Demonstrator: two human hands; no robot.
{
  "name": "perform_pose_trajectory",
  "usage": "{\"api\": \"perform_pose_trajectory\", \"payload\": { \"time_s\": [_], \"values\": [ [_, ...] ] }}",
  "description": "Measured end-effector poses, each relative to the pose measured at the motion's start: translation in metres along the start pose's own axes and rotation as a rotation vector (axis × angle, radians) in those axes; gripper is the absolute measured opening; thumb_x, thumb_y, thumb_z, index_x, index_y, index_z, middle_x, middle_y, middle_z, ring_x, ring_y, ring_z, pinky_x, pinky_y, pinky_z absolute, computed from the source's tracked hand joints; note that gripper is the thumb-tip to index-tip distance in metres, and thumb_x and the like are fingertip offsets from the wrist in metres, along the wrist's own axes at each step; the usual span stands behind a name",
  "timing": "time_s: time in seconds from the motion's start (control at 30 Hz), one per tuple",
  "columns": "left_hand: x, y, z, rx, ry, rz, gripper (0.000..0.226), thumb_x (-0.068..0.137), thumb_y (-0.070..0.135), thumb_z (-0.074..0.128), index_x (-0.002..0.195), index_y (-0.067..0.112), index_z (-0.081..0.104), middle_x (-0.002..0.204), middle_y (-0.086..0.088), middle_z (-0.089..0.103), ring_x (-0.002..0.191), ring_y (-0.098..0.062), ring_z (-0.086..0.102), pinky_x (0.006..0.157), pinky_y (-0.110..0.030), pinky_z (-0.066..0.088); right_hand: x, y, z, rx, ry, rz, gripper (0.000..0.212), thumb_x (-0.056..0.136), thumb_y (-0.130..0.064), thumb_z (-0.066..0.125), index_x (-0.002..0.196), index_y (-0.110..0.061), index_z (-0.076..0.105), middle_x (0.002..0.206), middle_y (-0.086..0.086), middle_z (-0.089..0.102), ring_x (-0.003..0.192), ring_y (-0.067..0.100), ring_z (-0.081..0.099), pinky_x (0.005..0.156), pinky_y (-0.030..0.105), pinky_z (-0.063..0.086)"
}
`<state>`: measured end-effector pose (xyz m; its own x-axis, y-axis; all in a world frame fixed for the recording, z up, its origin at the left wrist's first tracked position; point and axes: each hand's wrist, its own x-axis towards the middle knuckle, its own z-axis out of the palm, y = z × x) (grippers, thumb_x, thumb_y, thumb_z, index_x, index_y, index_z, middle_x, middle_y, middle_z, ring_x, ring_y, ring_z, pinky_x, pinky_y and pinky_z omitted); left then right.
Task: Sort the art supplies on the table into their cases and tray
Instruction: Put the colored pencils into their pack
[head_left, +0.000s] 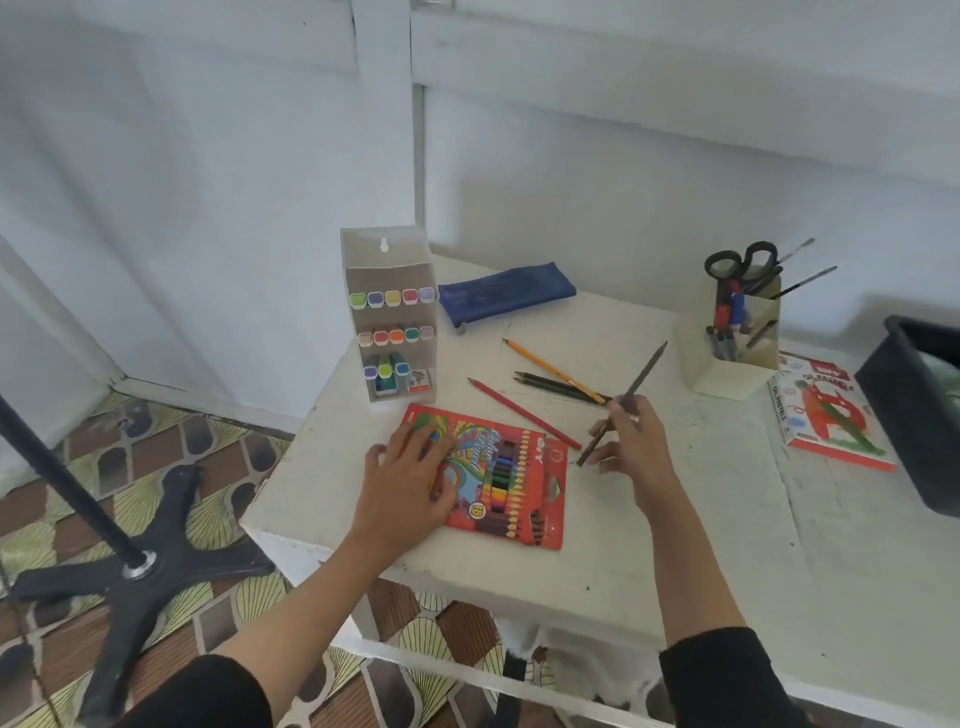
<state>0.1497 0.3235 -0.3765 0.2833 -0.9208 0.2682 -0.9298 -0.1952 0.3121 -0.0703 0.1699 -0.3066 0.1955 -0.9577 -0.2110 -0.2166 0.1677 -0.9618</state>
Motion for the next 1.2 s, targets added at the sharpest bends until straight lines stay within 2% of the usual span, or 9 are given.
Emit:
{"api": "perform_pose_trajectory", "payload": {
  "time_s": [0.17, 0.33, 0.47, 0.57, 0.7, 0.87, 1.0, 1.1, 1.2],
  "values": [
    [0.0, -0.001, -0.003, -0.061, 0.024, 0.007, 0.05, 0.081, 0.045, 0.04, 0.121, 0.024, 0.062, 0.125, -0.001, 0.06, 0.126, -0.017, 0.035, 0.092, -0.05, 0.043, -0.023, 0.023, 0.002, 0.178, 0.254, 0.006, 0.023, 0.098, -0.016, 0.045, 0.081, -0.011, 0.058, 0.078, 0.01, 0.062, 0.052, 0.014, 0.053, 0.048, 0.023, 0.041],
    [-0.001, -0.002, -0.006, -0.11, -0.002, 0.044, 0.053, 0.079, 0.049, 0.04, 0.12, 0.025, 0.064, 0.127, 0.001, 0.06, 0.127, -0.021, 0.044, 0.094, -0.05, 0.042, -0.039, 0.038, -0.001, 0.4, 0.453, -0.003, 0.014, 0.094, -0.003, 0.052, 0.107, -0.007, 0.05, 0.082, 0.015, 0.062, 0.062, 0.014, 0.063, 0.059, 0.019, 0.054],
    [-0.001, -0.003, -0.006, -0.134, -0.007, 0.07, 0.052, 0.079, 0.049, 0.042, 0.12, 0.026, 0.065, 0.127, 0.003, 0.06, 0.125, -0.017, 0.041, 0.093, -0.05, 0.043, -0.048, 0.043, -0.002, 0.519, 0.47, 0.011, 0.025, 0.092, 0.002, 0.051, 0.108, -0.012, 0.039, 0.082, 0.02, 0.065, 0.059, 0.015, 0.067, 0.062, 0.021, 0.057],
    [-0.002, -0.004, -0.006, -0.148, -0.017, 0.095, 0.052, 0.079, 0.049, 0.042, 0.12, 0.027, 0.065, 0.127, 0.003, 0.06, 0.125, -0.017, 0.041, 0.094, -0.048, 0.043, -0.051, 0.044, 0.0, 0.597, 0.448, 0.052, 0.002, 0.099, -0.008, 0.043, 0.1, -0.009, 0.042, 0.082, 0.024, 0.065, 0.058, 0.022, 0.067, 0.058, 0.026, 0.058],
    [-0.002, -0.005, -0.006, -0.163, -0.032, 0.111, 0.054, 0.079, 0.049, 0.041, 0.122, 0.027, 0.065, 0.129, 0.003, 0.059, 0.127, -0.02, 0.043, 0.097, -0.048, 0.04, -0.054, 0.05, 0.006, 0.524, 0.5, 0.055, 0.014, 0.099, -0.01, 0.044, 0.103, -0.001, 0.053, 0.089, 0.019, 0.06, 0.065, 0.016, 0.06, 0.056, 0.016, 0.053],
    [-0.001, -0.005, -0.006, -0.162, -0.032, 0.115, 0.056, 0.079, 0.05, 0.04, 0.123, 0.026, 0.064, 0.13, 0.002, 0.059, 0.127, -0.022, 0.044, 0.096, -0.049, 0.04, -0.062, 0.05, 0.01, 0.6, 0.579, -0.009, 0.038, 0.091, 0.004, 0.054, 0.114, -0.018, 0.034, 0.087, 0.017, 0.061, 0.066, 0.018, 0.065, 0.062, 0.019, 0.056],
    [-0.003, -0.004, -0.005, -0.171, -0.035, 0.114, 0.057, 0.078, 0.05, 0.039, 0.123, 0.026, 0.064, 0.131, 0.002, 0.058, 0.127, -0.021, 0.043, 0.097, -0.048, 0.039, -0.064, 0.052, 0.01, 0.633, 0.572, -0.05, 0.012, 0.097, -0.005, 0.048, 0.094, -0.015, 0.044, 0.081, 0.019, 0.063, 0.059, 0.02, 0.067, 0.059, 0.026, 0.057],
    [-0.003, -0.004, -0.004, -0.159, -0.017, 0.121, 0.055, 0.078, 0.048, 0.04, 0.121, 0.025, 0.065, 0.128, 0.002, 0.06, 0.126, -0.017, 0.04, 0.094, -0.049, 0.042, -0.068, 0.056, 0.004, 0.477, 0.462, -0.051, 0.01, 0.093, -0.006, 0.055, 0.085, -0.012, 0.054, 0.083, 0.015, 0.06, 0.066, 0.017, 0.063, 0.059, 0.022, 0.054],
    [-0.002, -0.005, -0.003, -0.162, -0.006, 0.117, 0.053, 0.078, 0.046, 0.041, 0.12, 0.025, 0.065, 0.127, 0.003, 0.06, 0.125, -0.015, 0.038, 0.094, -0.049, 0.042, -0.072, 0.058, -0.004, 0.017, 0.275, -0.137, 0.009, 0.084, -0.005, 0.067, 0.08, -0.013, 0.066, 0.083, 0.007, 0.064, 0.072, 0.015, 0.058, 0.067, 0.02, 0.048]
  ]
}}
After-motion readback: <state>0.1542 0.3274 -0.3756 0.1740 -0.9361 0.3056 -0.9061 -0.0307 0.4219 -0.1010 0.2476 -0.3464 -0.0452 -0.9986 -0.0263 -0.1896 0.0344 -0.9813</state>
